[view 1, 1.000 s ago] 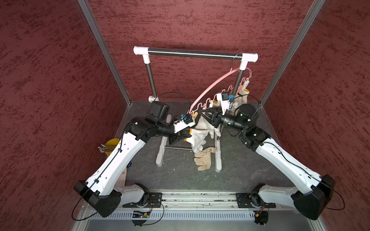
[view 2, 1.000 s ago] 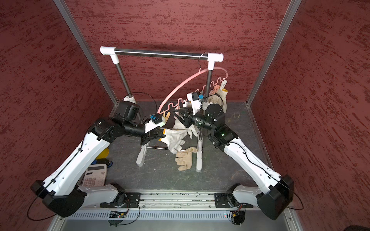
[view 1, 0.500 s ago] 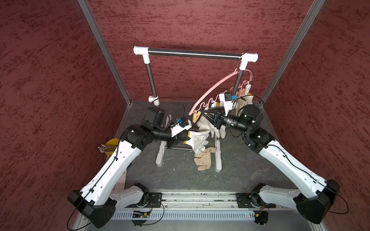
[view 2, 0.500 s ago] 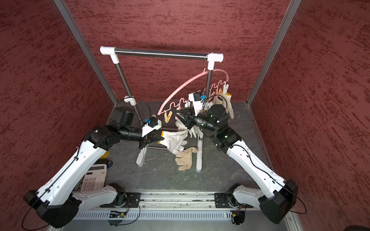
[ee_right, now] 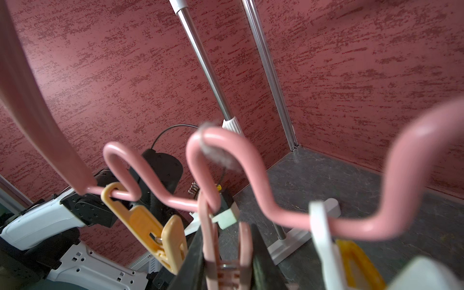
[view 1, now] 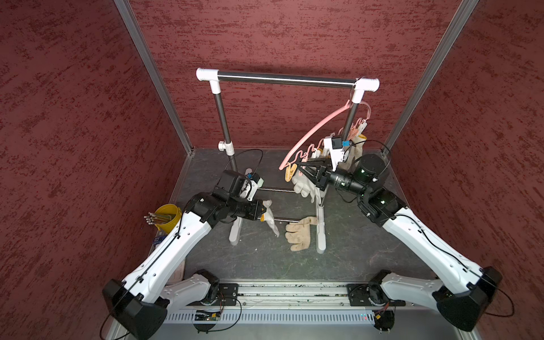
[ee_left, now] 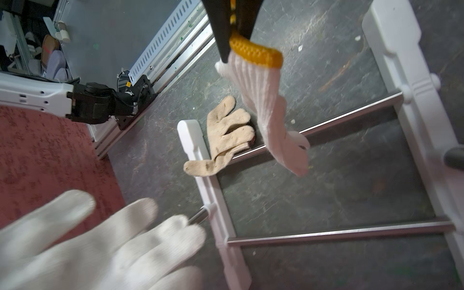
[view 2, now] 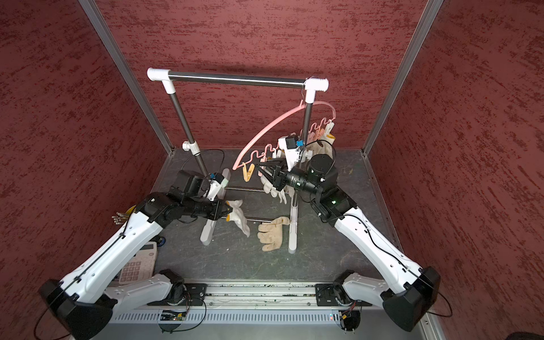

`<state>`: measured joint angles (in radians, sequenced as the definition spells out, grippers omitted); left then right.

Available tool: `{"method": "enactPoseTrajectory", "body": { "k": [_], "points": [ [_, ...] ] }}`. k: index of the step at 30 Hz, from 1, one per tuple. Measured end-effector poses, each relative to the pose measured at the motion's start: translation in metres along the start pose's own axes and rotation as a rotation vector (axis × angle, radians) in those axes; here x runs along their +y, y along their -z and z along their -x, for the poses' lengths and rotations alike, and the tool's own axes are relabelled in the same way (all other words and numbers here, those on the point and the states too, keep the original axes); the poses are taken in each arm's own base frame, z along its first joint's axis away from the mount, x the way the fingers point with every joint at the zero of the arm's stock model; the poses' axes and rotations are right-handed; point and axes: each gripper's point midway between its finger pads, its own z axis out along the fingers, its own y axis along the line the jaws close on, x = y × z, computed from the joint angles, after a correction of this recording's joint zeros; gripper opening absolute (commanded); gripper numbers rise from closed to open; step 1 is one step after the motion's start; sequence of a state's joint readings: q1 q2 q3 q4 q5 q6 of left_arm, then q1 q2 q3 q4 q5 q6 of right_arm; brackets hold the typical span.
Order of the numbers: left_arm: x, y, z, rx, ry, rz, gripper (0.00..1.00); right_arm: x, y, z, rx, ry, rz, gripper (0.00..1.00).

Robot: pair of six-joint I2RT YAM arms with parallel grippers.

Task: Clip the gloves onto a hanger to dry
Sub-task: Place the glove at the center of the board.

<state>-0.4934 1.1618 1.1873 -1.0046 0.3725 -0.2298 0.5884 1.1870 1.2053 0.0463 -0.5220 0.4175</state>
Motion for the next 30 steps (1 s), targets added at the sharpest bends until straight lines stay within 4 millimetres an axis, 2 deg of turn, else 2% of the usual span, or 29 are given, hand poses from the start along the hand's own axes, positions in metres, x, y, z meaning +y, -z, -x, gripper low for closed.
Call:
{"method": "enactPoseTrajectory", "body": {
  "k": [6, 11, 14, 16, 21, 25, 30],
  "points": [
    [0.03, -0.017, -0.022, 0.248, 0.148, 0.122, 0.0, 0.0, 0.0, 0.0, 0.002, -0.001, -0.001, 0.19],
    [0.059, -0.022, -0.028, 0.297, 0.315, 0.143, 0.0, -0.001, 0.0, -0.001, 0.004, -0.003, -0.005, 0.19],
    [0.071, -0.026, -0.026, 0.281, 0.408, 0.132, 0.1, -0.001, 0.001, -0.001, 0.005, -0.004, -0.006, 0.2],
    [0.076, -0.034, -0.021, 0.284, 0.43, 0.126, 0.21, 0.0, 0.002, -0.001, 0.006, -0.002, -0.007, 0.21],
    [0.092, -0.051, -0.013, 0.299, 0.421, 0.166, 0.31, -0.001, 0.002, -0.003, 0.014, -0.001, -0.011, 0.23],
    [0.097, -0.046, -0.008, 0.268, 0.409, 0.187, 0.34, -0.001, 0.002, -0.004, 0.017, -0.001, -0.012, 0.23],
    [0.097, -0.02, 0.0, 0.16, 0.36, 0.246, 0.35, -0.001, 0.002, -0.004, 0.018, -0.002, -0.012, 0.24]
  ]
}}
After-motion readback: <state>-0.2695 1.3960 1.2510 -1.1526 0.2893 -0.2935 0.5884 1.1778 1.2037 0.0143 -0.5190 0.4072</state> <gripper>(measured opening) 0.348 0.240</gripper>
